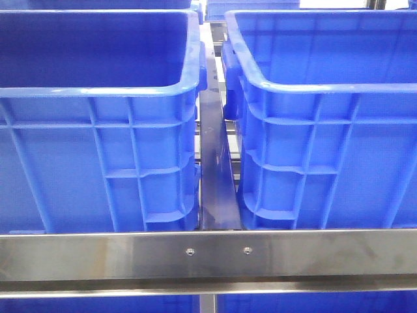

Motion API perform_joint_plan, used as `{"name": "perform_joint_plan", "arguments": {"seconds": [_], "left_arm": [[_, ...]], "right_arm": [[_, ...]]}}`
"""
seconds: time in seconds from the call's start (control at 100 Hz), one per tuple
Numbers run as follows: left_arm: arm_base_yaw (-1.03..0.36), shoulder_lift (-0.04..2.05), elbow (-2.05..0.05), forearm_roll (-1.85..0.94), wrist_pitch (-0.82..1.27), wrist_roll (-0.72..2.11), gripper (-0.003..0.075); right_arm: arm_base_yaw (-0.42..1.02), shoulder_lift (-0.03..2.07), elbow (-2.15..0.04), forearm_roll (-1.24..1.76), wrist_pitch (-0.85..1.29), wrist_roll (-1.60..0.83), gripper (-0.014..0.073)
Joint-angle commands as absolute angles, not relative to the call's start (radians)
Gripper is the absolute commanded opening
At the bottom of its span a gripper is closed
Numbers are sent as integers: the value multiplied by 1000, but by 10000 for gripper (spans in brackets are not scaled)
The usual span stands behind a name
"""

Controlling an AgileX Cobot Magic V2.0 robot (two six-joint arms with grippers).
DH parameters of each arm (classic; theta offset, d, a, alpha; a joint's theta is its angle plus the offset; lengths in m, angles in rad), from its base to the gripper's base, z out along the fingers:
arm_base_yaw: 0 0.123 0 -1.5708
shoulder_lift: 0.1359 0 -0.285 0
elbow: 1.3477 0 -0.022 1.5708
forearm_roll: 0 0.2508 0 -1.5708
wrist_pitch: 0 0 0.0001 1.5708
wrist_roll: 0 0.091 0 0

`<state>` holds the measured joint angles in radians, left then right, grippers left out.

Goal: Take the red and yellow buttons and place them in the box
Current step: 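Lower the left gripper toward a red-capped button in the button bin, then close the left gripper on the red button and lift it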

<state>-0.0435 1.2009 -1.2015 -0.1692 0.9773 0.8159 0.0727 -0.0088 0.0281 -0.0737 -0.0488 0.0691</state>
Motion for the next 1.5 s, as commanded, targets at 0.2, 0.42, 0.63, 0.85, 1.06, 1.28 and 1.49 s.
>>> {"name": "perform_joint_plan", "arguments": {"seconds": [0.2,0.42,0.63,0.85,1.06,1.28,1.49], "left_arm": [[-42,1431,-1409,-219,969,1183,493],[-42,1529,-1432,-222,965,1334,493],[-42,1571,-1432,-234,950,1363,493],[-44,1575,-1432,-261,949,1492,493],[-45,1600,-1432,-261,923,1530,493],[-69,1641,-1432,-265,913,1531,493],[-83,1684,-1432,-263,891,1533,493]], "right_arm": [[71,-32,27,-72,-136,68,-67],[71,-32,27,-72,-136,68,-67],[71,-32,27,-72,-136,68,-67],[71,-32,27,-72,-136,68,-67],[71,-32,27,-72,-136,68,-67],[71,-32,27,-72,-136,68,-67],[71,-32,27,-72,-136,68,-67]]}}
